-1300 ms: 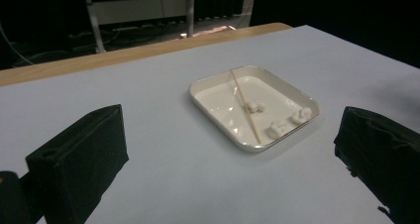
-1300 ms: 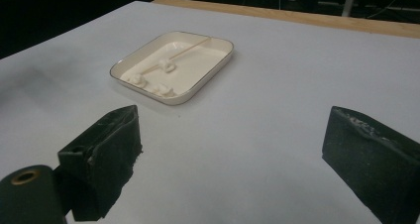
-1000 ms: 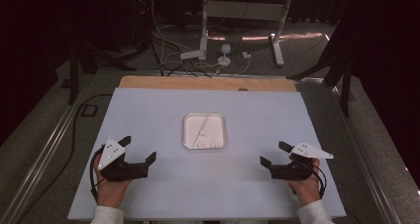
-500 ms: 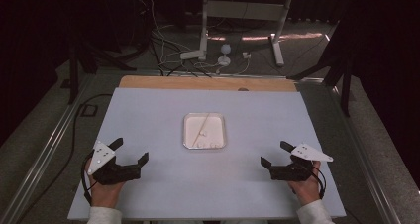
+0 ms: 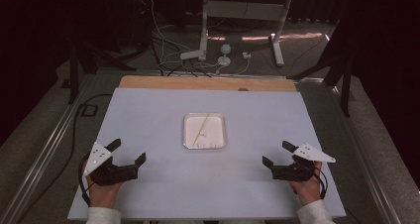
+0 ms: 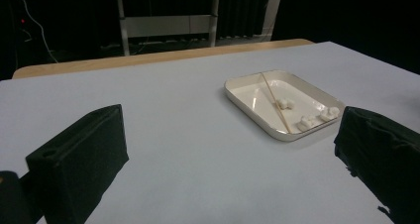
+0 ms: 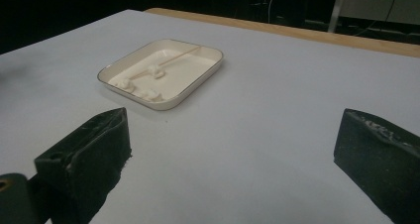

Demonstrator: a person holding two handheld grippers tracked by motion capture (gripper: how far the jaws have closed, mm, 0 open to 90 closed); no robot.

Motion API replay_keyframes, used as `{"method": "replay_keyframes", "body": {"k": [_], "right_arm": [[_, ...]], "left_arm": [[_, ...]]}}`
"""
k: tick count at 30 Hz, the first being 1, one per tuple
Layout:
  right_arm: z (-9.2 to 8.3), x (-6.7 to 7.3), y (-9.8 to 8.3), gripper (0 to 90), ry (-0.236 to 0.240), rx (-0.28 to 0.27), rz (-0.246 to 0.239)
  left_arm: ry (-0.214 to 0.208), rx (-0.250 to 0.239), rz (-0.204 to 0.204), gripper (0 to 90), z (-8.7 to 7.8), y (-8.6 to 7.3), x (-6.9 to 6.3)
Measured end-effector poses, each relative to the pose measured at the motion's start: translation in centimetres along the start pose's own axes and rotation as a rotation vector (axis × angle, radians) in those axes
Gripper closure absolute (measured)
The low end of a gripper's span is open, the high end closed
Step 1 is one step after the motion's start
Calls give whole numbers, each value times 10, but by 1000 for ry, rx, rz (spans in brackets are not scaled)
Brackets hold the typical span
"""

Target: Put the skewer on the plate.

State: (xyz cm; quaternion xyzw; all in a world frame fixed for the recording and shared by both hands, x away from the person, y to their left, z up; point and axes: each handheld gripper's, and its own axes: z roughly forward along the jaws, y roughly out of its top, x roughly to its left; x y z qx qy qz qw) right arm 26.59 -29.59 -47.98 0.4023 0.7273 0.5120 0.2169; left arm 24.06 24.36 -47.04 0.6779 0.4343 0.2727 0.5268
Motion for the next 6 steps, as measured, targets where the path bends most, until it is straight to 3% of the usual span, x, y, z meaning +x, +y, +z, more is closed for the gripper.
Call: {"method": "replay_keyframes", "body": {"k": [6], "right_arm": [[0,-2,-1,14,-5,0,4]], "left_arm": [[1,7,-2,4,1,-1,1]]}}
